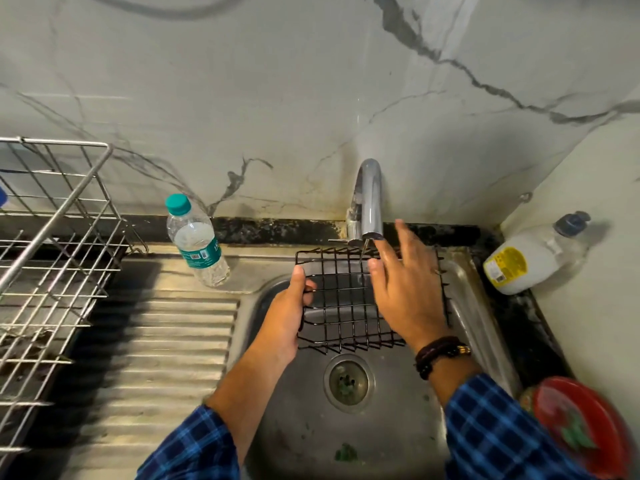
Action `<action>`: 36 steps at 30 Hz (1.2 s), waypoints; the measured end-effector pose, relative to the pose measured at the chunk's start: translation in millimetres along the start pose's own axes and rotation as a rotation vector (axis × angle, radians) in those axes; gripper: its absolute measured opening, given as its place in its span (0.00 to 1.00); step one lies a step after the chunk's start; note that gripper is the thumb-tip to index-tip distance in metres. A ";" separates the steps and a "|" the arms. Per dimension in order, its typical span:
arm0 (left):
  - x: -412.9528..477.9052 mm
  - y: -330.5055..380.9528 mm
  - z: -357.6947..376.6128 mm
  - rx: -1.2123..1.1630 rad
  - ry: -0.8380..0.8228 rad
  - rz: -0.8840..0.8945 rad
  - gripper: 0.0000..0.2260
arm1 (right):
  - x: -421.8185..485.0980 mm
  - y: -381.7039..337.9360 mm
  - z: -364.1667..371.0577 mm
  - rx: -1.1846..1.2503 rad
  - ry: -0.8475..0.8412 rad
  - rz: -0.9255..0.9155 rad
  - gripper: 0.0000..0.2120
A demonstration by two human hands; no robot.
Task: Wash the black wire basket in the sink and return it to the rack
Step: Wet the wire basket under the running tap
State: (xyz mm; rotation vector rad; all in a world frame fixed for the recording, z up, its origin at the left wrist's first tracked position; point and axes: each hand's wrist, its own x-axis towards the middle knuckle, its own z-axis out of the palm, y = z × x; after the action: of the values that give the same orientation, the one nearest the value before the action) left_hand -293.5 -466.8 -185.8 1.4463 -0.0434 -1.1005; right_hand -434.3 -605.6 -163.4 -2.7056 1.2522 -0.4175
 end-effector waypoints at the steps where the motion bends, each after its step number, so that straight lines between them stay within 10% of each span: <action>1: -2.7 1.3 -1.5 -0.031 0.004 -0.029 0.24 | 0.0 6.2 -0.3 0.007 0.003 0.129 0.28; 4: -2.9 -5.2 4.0 -0.052 -0.032 -0.005 0.24 | -6.4 -14.9 -2.4 0.011 -0.074 0.377 0.37; 11: -22.9 -0.2 43.9 -0.278 -0.155 0.087 0.21 | -22.1 -94.5 -4.3 -0.037 -0.177 -0.276 0.28; 18: -18.5 24.1 38.9 0.123 -0.209 0.186 0.15 | 0.4 -59.6 -39.9 -0.047 -0.044 -0.257 0.17; 27: -37.3 38.8 38.3 0.098 -0.241 0.289 0.20 | 6.6 -60.4 -54.8 0.145 -0.010 -0.168 0.23; 36: -36.4 20.8 11.5 -0.026 -0.157 0.259 0.16 | -88.9 -34.6 -29.7 0.103 -0.126 -0.456 0.33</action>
State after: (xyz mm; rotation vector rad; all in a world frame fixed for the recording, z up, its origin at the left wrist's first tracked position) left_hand -308.7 -458.4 -145.9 1.2881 -0.3178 -0.9945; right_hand -473.1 -515.5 -144.2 -2.8594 0.5589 -0.3373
